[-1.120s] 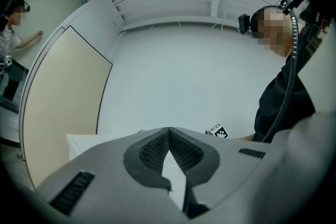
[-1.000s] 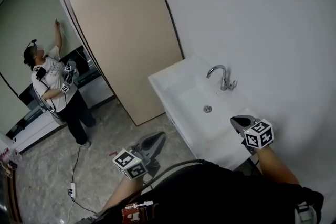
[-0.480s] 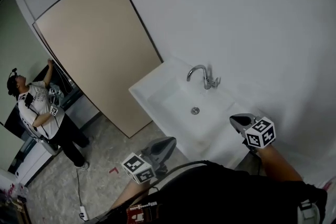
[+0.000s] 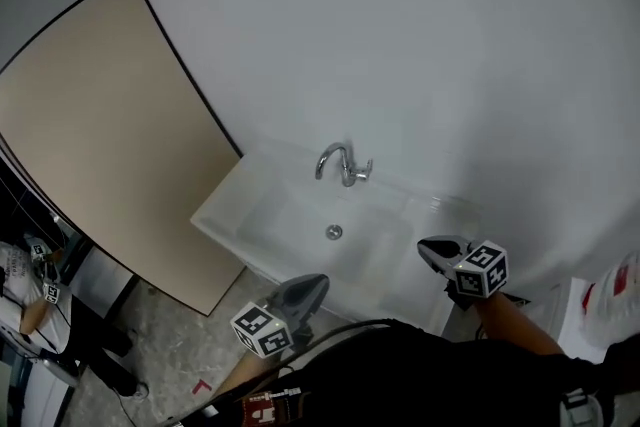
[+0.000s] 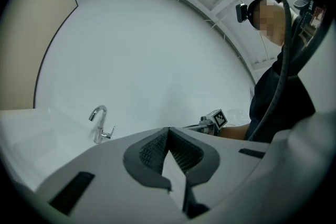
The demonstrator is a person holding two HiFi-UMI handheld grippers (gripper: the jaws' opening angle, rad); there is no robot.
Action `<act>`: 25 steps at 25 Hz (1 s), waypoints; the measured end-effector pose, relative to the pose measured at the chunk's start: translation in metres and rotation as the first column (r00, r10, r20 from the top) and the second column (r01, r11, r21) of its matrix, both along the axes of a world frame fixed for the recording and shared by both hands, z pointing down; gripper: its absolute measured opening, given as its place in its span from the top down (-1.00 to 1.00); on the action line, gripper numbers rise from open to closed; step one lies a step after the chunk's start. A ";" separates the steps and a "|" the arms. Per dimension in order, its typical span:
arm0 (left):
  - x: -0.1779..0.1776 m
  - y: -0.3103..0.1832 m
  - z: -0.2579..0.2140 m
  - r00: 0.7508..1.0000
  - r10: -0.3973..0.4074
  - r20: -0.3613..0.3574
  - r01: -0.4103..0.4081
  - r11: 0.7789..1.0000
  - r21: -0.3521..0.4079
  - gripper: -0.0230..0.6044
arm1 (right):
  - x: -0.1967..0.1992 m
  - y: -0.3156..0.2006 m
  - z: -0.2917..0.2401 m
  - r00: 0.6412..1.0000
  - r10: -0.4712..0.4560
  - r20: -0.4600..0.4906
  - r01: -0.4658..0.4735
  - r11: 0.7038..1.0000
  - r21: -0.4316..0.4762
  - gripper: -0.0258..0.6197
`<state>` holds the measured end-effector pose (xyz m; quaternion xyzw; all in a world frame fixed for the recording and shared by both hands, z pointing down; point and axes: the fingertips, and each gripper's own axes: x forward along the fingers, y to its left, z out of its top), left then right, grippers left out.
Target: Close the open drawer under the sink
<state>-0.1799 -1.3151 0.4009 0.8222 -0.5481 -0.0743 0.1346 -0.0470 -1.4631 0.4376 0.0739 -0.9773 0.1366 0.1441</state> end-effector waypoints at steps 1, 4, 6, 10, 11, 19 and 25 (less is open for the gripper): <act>-0.003 -0.003 0.001 1.000 0.009 -0.004 -0.009 1.000 0.004 0.93 | -0.001 0.002 0.001 1.000 0.007 0.009 -0.007 1.000 -0.010 0.92; -0.001 -0.009 -0.002 0.999 0.038 -0.010 -0.038 0.999 0.024 0.93 | 0.005 0.002 0.005 0.999 0.018 0.026 -0.018 0.999 -0.026 0.92; 0.008 -0.011 -0.002 0.998 0.061 -0.009 -0.061 0.997 0.039 0.93 | 0.013 0.002 0.001 0.998 0.039 0.054 -0.036 0.998 -0.058 0.92; 0.012 -0.009 0.000 0.998 0.057 -0.029 -0.056 0.997 0.044 0.93 | 0.029 0.006 0.002 0.998 0.047 0.042 -0.044 0.997 -0.069 0.92; 0.012 -0.009 0.000 0.998 0.053 -0.038 -0.051 0.998 0.045 0.93 | 0.033 0.006 0.004 0.998 0.047 0.032 -0.045 0.997 -0.061 0.92; 0.024 -0.027 -0.003 0.998 0.056 -0.036 -0.054 0.997 0.055 0.93 | 0.054 -0.013 0.001 0.994 0.095 0.053 -0.093 0.995 -0.037 0.92; 0.019 -0.024 -0.002 0.999 0.030 -0.035 -0.029 0.998 0.050 0.93 | 0.052 -0.014 0.006 0.997 0.074 0.035 -0.074 0.997 -0.004 0.92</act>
